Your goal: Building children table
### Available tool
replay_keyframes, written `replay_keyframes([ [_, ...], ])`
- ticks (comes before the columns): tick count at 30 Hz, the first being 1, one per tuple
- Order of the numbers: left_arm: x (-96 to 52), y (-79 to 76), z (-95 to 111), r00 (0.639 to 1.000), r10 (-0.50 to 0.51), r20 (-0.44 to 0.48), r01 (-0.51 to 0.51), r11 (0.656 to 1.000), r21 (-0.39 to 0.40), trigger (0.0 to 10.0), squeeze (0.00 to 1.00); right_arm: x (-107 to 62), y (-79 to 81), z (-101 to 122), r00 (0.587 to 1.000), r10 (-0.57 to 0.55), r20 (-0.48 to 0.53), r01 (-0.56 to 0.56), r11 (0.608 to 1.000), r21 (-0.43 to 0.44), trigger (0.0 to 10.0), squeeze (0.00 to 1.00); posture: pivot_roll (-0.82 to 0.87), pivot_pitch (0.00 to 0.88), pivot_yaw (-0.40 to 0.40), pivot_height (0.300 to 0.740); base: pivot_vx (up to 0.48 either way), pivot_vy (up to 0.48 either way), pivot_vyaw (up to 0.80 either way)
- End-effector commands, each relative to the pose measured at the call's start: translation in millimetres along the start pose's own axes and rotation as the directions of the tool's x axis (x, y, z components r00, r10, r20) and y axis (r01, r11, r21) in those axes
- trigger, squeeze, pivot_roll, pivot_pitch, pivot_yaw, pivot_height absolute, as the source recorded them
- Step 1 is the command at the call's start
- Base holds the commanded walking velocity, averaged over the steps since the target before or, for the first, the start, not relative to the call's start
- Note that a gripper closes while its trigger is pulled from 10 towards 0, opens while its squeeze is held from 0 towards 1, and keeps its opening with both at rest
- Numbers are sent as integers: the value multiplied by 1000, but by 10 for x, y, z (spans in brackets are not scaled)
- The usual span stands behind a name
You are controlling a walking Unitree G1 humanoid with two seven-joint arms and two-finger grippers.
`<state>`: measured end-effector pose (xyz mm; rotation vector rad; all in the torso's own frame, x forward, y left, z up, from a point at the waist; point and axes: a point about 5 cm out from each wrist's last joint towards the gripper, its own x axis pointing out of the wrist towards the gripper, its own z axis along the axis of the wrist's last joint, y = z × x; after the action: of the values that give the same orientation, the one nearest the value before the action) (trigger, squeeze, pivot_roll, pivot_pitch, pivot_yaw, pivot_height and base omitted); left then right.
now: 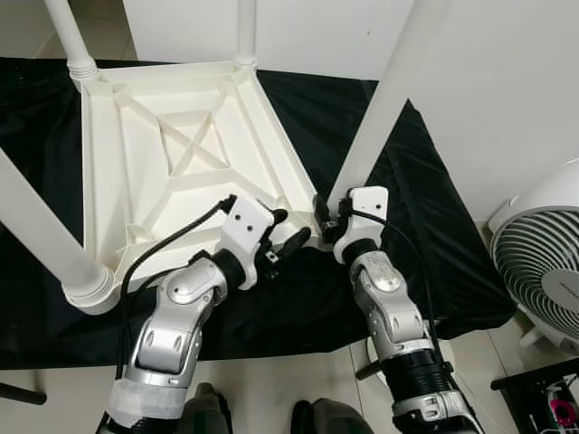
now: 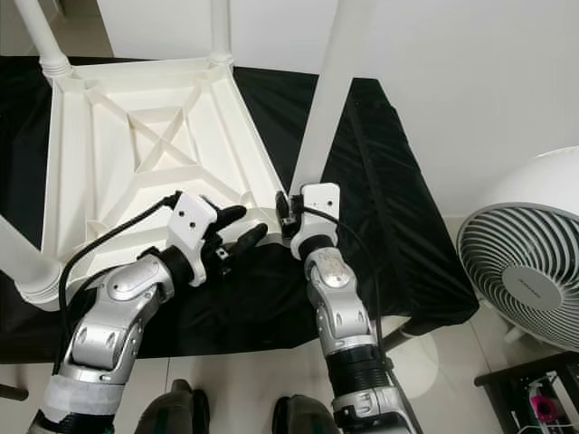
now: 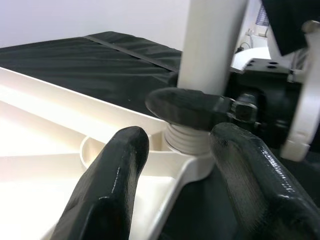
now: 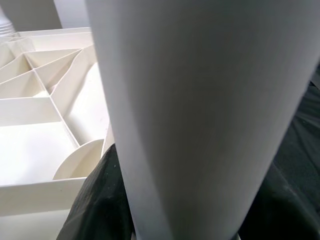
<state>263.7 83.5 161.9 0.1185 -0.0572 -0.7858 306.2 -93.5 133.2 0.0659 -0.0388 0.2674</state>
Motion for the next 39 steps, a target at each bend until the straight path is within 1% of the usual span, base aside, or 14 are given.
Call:
replay_keyframes([
  [1,17,27,-17,999,43,-9,-43,999,-4,10000,0,-47,-29,-171,996,3,-93,0,999,33,10000,0,8,49,-51,740,0,0,0],
  [2,17,27,-17,999,43,-9,-43,999,-4,10000,0,-47,-29,-171,996,3,-93,0,999,33,10000,0,8,49,-51,740,0,0,0],
  [3,19,35,-13,999,47,-8,-47,999,-5,10000,0,-43,-50,-127,997,28,-69,-26,999,29,10000,1000,7,44,-49,740,0,0,0],
  [6,27,31,-6,999,47,-3,-47,999,-10,10000,0,-23,-150,-12,996,86,-15,-85,996,17,10000,1000,4,37,-50,740,0,0,0],
  [9,33,21,-7,999,41,-3,-41,999,-7,10000,0,-11,-225,26,992,124,6,-124,992,7,10000,1000,3,31,-52,740,0,0,0],
  [11,42,13,-5,999,37,-1,-37,999,-10,10000,0,-12,-334,29,984,175,23,-175,984,-15,10000,1000,7,27,-55,740,0,0,0],
  [13,49,11,-1,999,36,1,-36,999,-9,10000,0,-25,-405,4,971,238,16,-237,971,-30,10000,1000,9,25,-57,740,0,0,0],
  [18,49,4,4,999,34,2,-34,999,-9,10000,0,-32,-484,-15,951,309,-12,-309,948,-71,10000,1000,14,19,-57,740,0,0,0],
  [19,40,-4,1,1000,30,1,-30,1000,-6,10000,0,-27,-499,-27,929,369,-34,-370,926,-76,10000,0,16,16,-55,740,0,0,0],
  [20,40,-4,1,1000,30,1,-30,1000,-6,10000,0,-27,-499,-27,929,369,-34,-370,926,-76,10000,0,16,16,-55,740,0,0,0],
  [23,21,-32,-5,1000,8,-4,-8,1000,0,10000,0,5,-499,-42,875,479,-71,-484,869,-99,10000,0,20,12,-51,740,0,0,0],
  [26,16,-48,-8,1000,-7,-7,7,1000,1,10000,0,38,-487,-59,856,510,-87,-518,848,-116,10000,0,22,11,-50,740,0,0,0],
  [32,-10,-135,-29,998,-65,-22,65,998,13,10000,0,148,-458,-47,831,546,-103,-556,817,-154,10000,0,32,10,-51,740,0,0,0],
  [39,-22,-168,-46,997,-77,-28,77,997,7,10000,0,189,-482,-5,826,555,-96,-563,809,-169,10000,0,38,6,-56,740,0,0,0],
])
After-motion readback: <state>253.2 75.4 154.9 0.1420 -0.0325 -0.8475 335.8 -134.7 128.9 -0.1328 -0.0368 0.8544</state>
